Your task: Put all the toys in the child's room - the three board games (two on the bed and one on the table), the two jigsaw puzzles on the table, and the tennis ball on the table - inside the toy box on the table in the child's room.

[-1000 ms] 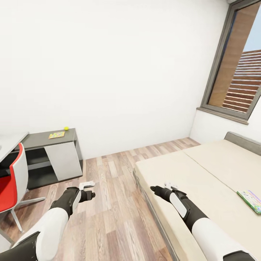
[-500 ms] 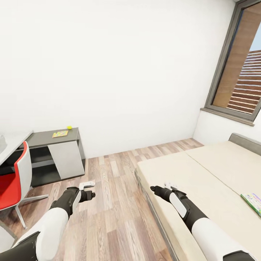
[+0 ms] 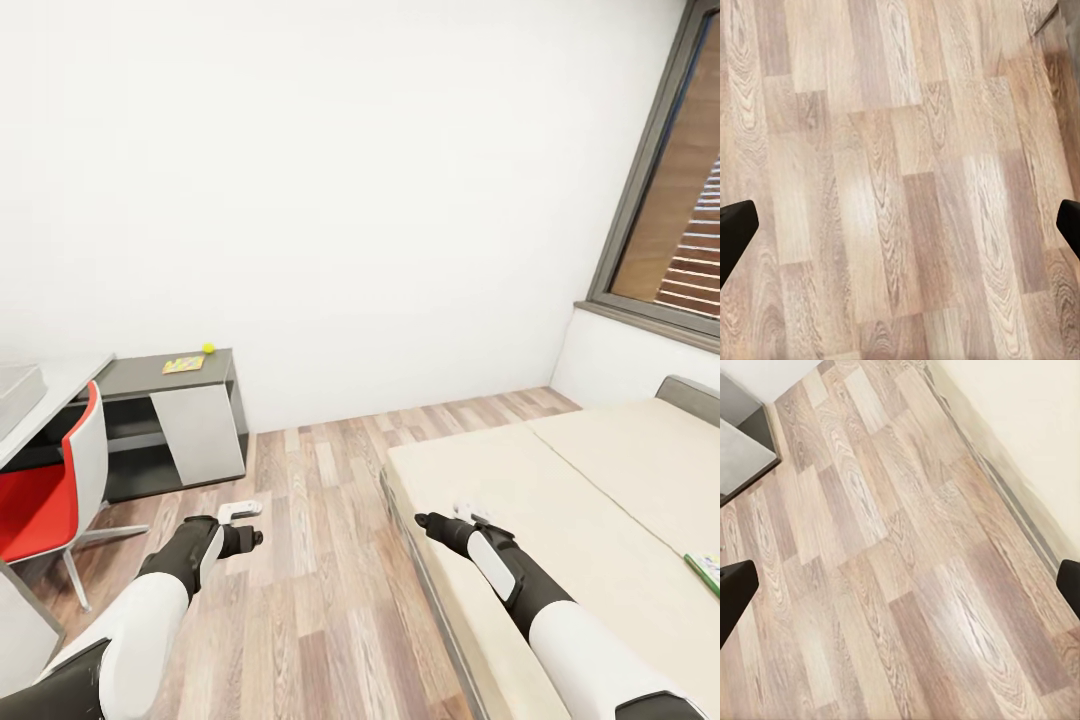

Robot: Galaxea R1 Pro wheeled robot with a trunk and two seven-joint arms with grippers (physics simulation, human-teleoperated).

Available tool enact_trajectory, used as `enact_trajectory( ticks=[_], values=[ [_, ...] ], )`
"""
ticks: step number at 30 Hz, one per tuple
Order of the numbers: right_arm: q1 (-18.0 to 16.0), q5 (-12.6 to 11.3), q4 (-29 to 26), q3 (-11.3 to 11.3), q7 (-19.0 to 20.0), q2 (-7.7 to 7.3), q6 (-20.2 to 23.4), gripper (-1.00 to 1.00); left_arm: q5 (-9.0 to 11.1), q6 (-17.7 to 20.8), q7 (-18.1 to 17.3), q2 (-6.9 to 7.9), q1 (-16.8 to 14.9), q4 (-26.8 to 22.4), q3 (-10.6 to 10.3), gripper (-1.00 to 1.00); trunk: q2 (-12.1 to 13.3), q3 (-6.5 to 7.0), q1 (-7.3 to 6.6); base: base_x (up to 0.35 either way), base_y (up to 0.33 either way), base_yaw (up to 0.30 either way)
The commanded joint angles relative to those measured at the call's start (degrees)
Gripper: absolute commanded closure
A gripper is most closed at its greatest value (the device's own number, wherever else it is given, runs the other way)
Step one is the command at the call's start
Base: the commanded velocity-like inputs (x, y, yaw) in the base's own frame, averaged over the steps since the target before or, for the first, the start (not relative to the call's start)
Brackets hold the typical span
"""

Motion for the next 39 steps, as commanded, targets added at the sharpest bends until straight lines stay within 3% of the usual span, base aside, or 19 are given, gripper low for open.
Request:
enact_trajectory(
  ticks=[1,39],
  values=[
    [-0.05,-0.38,-0.09,0.32,-0.33,-0.07,0.17,-1.0,-0.63,0.27,-0.46,-0.07,-0.05,-0.15,0.43,-1.0,-0.13,-0.14,0.04,0.0,-0.005,0.006],
    [-0.05,-0.38,-0.11,0.32,-0.33,0.0,0.17,-1.0,-0.61,0.28,-0.46,-0.11,-0.05,-0.15,0.43,-1.0,-0.13,-0.14,0.04,-0.006,-0.058,0.088]
  ],
)
